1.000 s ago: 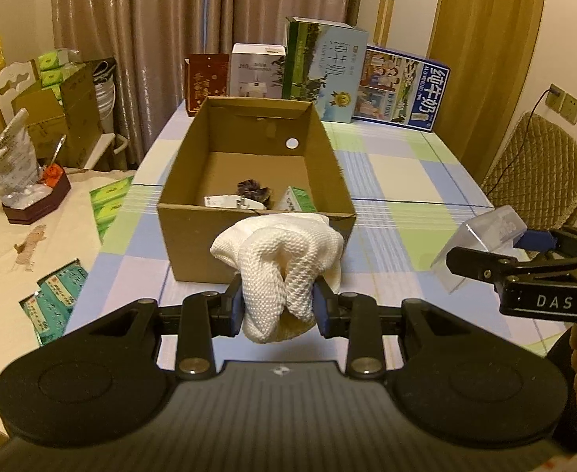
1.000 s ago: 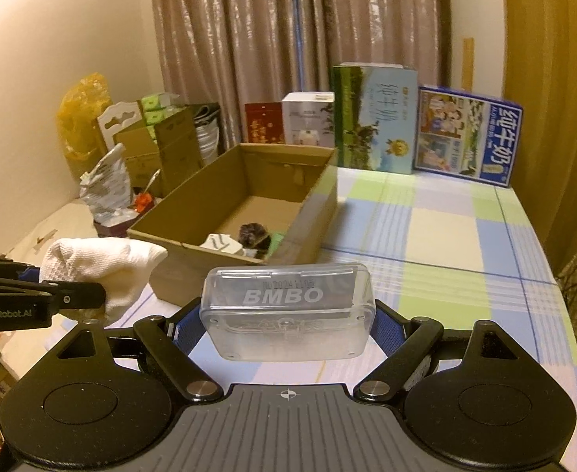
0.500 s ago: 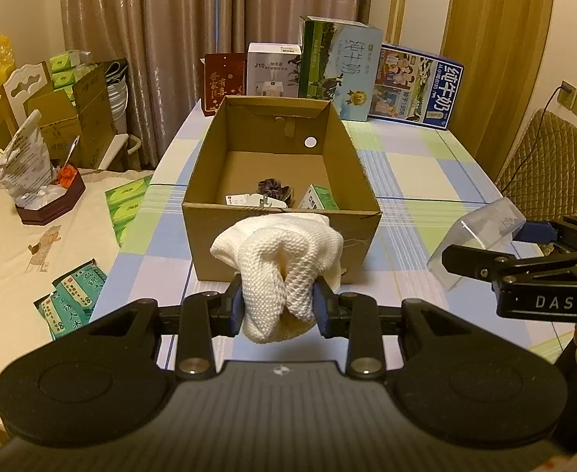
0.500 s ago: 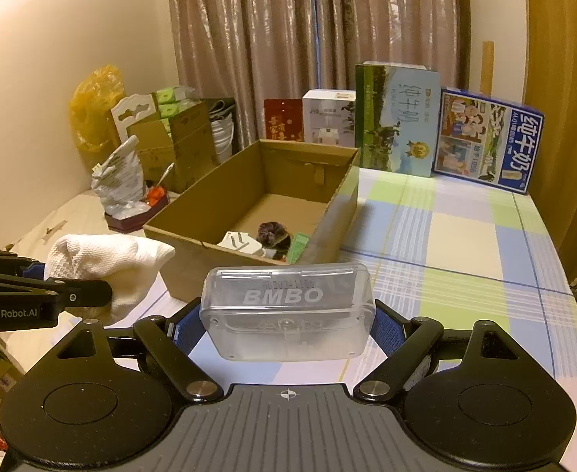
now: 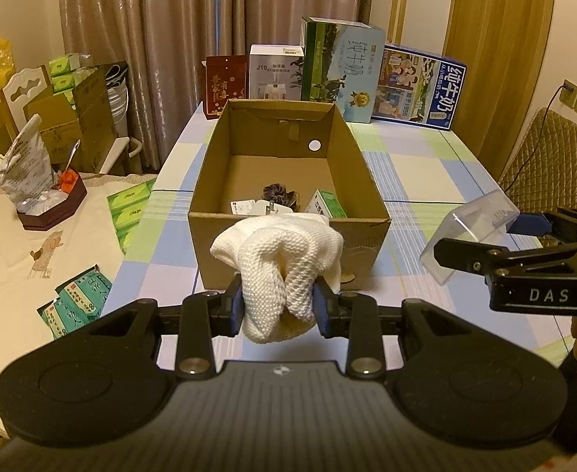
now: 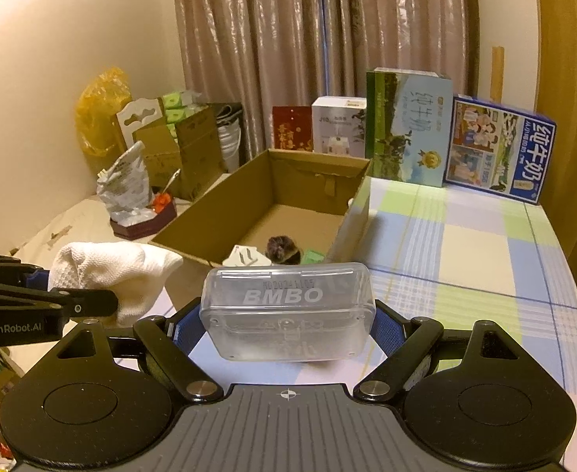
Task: Organize objects
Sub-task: 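Carry the white mesh item and clear box over the cardboard box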
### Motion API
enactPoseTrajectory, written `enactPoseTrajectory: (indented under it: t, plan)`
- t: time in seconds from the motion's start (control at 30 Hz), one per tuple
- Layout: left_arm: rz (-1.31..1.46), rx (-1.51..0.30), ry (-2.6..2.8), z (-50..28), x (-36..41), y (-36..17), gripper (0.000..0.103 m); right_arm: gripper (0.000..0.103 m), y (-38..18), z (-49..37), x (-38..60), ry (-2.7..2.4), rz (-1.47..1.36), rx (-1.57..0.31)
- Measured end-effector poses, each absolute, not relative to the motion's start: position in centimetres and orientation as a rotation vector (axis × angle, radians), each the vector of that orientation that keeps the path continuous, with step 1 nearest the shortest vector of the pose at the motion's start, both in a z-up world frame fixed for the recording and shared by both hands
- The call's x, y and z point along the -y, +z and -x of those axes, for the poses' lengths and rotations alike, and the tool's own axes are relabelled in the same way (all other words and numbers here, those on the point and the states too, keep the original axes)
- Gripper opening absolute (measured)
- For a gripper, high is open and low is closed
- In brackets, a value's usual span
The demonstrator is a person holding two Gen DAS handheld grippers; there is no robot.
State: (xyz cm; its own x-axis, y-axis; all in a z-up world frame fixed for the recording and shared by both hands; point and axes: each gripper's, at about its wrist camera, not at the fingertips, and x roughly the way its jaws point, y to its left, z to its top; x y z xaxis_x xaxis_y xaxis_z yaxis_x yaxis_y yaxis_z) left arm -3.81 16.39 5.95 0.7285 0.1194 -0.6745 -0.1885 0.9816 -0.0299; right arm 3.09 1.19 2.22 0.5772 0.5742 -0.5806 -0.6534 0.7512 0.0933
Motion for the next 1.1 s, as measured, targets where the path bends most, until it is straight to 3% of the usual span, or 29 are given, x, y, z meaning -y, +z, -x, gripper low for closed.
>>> enactPoseTrajectory:
  t: [1.1]
  plan:
    - [0.04, -0.74, 0.091, -9.6, -23.7, 8.0, 0.029, 0.083, 2.9, -15.2, -10.2, 0.731, 0.129, -0.693]
